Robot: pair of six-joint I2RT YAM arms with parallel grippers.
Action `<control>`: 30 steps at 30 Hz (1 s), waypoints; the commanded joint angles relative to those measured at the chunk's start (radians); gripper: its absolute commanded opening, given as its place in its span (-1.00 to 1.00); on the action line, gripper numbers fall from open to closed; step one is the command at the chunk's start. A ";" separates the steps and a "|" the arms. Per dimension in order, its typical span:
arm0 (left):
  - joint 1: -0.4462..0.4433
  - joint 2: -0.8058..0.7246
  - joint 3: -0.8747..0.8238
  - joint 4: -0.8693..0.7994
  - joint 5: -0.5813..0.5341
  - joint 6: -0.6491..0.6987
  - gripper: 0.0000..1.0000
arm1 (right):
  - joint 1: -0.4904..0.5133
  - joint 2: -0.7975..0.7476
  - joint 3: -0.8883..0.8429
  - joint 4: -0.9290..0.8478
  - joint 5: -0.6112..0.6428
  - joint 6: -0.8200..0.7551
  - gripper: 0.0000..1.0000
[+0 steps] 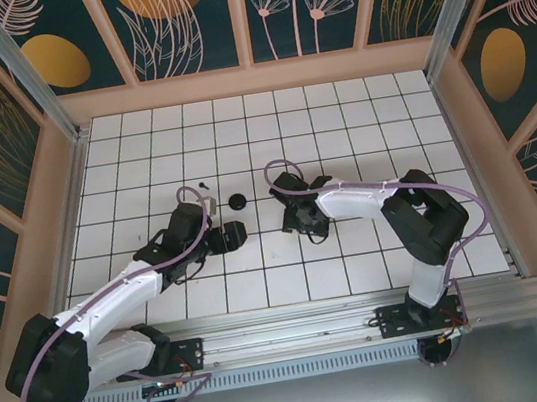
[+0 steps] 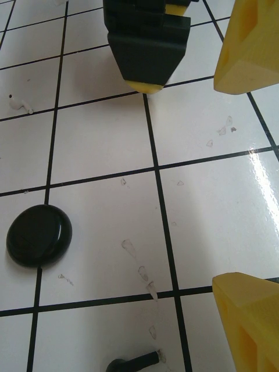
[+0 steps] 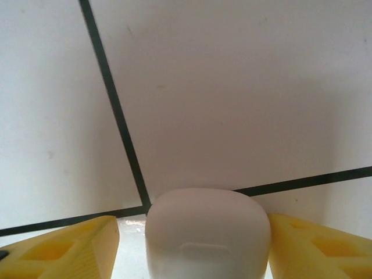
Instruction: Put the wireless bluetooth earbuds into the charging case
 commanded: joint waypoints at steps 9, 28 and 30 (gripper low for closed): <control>-0.006 -0.001 -0.058 0.194 0.060 0.008 0.66 | 0.010 -0.011 -0.002 -0.058 0.027 0.003 -0.02; -0.154 -0.149 -0.077 0.678 0.204 0.228 0.49 | 0.008 -0.575 -0.011 0.070 0.004 0.102 -0.20; -0.197 -0.087 -0.054 0.738 0.170 0.225 0.45 | 0.008 -0.608 -0.012 0.088 -0.013 0.109 -0.21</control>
